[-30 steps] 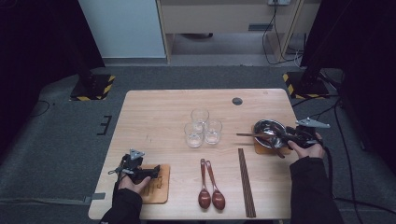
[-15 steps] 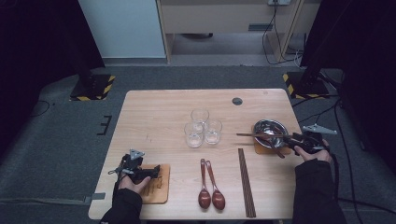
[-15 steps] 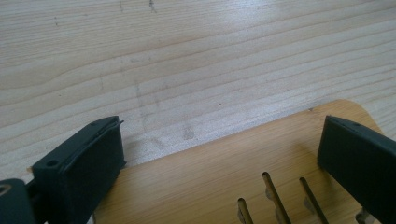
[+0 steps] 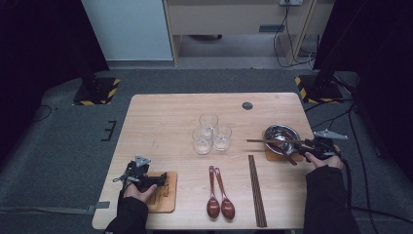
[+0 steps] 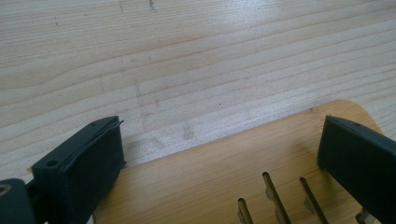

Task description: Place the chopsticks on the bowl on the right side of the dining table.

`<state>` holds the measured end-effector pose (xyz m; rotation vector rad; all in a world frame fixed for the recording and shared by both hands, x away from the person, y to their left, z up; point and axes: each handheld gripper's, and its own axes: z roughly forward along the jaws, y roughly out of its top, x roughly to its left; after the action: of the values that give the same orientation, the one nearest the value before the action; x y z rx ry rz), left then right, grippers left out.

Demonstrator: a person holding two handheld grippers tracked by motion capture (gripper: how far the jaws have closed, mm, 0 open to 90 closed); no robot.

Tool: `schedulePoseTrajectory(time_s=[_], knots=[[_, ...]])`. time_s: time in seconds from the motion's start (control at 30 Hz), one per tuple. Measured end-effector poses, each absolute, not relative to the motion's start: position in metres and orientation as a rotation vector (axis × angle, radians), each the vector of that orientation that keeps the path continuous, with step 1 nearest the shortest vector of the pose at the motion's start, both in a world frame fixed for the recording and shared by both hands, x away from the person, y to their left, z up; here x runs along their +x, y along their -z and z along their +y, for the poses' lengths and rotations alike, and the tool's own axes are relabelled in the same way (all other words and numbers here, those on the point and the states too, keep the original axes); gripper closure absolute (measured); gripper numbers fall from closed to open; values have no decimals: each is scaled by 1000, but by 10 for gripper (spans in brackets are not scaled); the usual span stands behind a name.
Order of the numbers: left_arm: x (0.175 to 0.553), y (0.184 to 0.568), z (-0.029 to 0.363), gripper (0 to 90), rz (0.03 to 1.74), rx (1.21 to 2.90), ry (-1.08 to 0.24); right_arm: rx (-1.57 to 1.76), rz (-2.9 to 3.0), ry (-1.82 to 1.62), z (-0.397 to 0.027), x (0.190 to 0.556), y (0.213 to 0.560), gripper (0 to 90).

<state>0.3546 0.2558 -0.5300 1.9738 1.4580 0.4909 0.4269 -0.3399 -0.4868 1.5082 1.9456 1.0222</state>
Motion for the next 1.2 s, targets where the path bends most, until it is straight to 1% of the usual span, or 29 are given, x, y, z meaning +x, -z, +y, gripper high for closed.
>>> schedulePoseTrajectory(time_s=[0.43,0.7,0.9,1.2], knots=[[355,530,256,0,1458,1974,-491,1508,1946,-1021,-340,431,488,443],[355,530,256,0,1458,1974,-490,1452,1950,-1114,-328,429,476,467],[355,530,256,0,1458,1974,-490,1439,1975,-1133,-316,434,480,453],[355,530,256,0,1458,1974,-489,1442,1988,-1127,-313,437,485,444]])
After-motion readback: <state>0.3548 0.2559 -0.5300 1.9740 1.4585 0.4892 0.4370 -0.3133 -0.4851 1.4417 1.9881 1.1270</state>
